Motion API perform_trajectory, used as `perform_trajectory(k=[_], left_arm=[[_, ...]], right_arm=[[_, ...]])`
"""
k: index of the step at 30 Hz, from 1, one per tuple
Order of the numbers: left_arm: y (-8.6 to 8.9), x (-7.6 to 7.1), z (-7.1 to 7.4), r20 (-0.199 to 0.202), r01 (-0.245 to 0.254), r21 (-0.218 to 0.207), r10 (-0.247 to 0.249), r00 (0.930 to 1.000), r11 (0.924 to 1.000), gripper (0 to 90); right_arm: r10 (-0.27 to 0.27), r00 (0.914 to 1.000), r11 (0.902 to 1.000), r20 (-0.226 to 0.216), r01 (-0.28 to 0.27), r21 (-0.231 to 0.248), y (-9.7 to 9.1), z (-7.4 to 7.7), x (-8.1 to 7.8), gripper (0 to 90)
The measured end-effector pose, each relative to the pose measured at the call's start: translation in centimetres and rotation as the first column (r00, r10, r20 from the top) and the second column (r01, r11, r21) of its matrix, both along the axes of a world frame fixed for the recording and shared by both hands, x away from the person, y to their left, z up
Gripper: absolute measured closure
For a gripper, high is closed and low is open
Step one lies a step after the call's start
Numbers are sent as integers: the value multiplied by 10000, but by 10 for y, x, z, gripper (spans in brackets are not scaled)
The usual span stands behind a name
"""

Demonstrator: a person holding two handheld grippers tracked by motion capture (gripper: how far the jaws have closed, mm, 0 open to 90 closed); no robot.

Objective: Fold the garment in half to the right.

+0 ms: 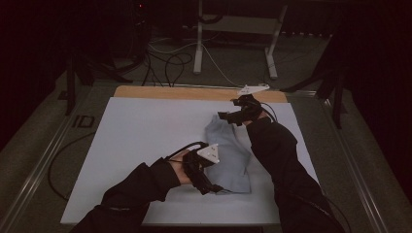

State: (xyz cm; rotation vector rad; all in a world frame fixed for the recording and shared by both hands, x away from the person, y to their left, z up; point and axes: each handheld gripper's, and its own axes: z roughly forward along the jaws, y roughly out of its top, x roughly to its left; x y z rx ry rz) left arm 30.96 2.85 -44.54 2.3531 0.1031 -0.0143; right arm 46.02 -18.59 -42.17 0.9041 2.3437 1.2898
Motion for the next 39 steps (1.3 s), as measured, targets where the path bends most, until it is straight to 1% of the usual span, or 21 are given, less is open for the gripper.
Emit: perform_trajectory(k=[2, 5, 6, 8, 9, 10, 12, 14, 15, 17, 18, 21, 23, 26, 29, 32, 33, 35, 37, 38, 39], left_arm=[[8, 1, -1, -11, -171, -64, 171, 9999, 9998, 14], [20, 2, -3, -99, -450, 1, 450, 9989, 9990, 6], [20, 2, -3, -99, -450, 1, 450, 9989, 9990, 6], [31, 1, -7, -127, -699, -26, 699, 9975, 9975, 6], [31, 1, -7, -127, -699, -26, 699, 9975, 9975, 6], [40, -2, -10, -4, -832, -96, 832, 9965, 9965, 6], [48, -4, -12, 27, -986, -190, 987, 9951, 9949, 6], [57, -7, -15, 327, -1112, -373, 1124, 9931, 9931, 6], [63, -7, -17, 381, -1224, -446, 1242, 9915, 9915, 6], [74, -9, -21, 304, -1493, -532, 1510, 9881, 9874, 6], [80, -10, -24, 294, -1737, -566, 1755, 9840, 9832, 6], [94, -12, -29, 80, -2117, -588, 2125, 9771, 9756, 6], [102, -14, -33, -28, -2348, -571, 2351, 9720, 9704, 6], [114, -17, -39, 10, -2627, -635, 2633, 9647, 9628, 6], [124, -21, -46, -44, -2997, -701, 3001, 9539, 9515, 7], [134, -28, -51, -111, -3229, -739, 3230, 9463, 9435, 7], [137, -30, -53, -136, -3324, -745, 3323, 9431, 9402, 7], [144, -35, -56, -182, -3570, -790, 3567, 9341, 9308, 7], [152, -39, -59, -170, -3764, -807, 3763, 9263, 9229, 7], [156, -42, -60, -127, -3893, -831, 3896, 9209, 9174, 7], [160, -43, -61, -146, -4015, -866, 4018, 9156, 9118, 7]], right_arm=[[40, 10000, 10000, -33, -41, -47, 0, -1, -1, 101], [56, 9999, 9998, -107, -57, -168, 0, -4, -2, 101], [56, 9999, 9998, -107, -57, -168, 0, -4, -2, 101], [-14, 9999, 9998, -139, 12, -191, 0, -8, -3, 100], [-14, 9999, 9998, -139, 12, -191, 0, -8, -3, 100], [-43, 9998, 9994, -170, 38, -343, -1, -10, -2, 100], [95, 9999, 9993, -105, -99, -372, -2, -11, -2, 100], [148, 9998, 9997, -159, -151, -200, -3, -12, -1, 99], [208, 9996, 9997, -183, -211, -127, -4, -12, 0, 95], [27, 10000, 9997, -67, -29, -226, -4, -13, 2, 95], [-41, 9999, 9998, -108, 39, -185, -5, -13, 4, 95], [-154, 9997, 9999, -174, 155, 39, -7, -14, 8, 95], [-246, 9994, 9997, -246, 247, 49, -7, -16, 10, 95], [-312, 9989, 9995, -355, 313, 29, -7, -21, 14, 95], [-448, 9974, 9990, -563, 447, -23, -7, -28, 19, 115], [-781, 9940, 9967, -767, 761, -295, -6, -36, 24, 166], [-742, 9938, 9969, -825, 718, -309, -7, -39, 25, 188], [-885, 9907, 9955, -1037, 842, -445, -8, -46, 28, 224], [-850, 9876, 9949, -1323, 769, -652, -9, -53, 31, 248], [-888, 9854, 9937, -1449, 777, -809, -10, -57, 32, 248], [-911, 9825, 9935, -1625, 785, -823, -11, -60, 33, 258]])
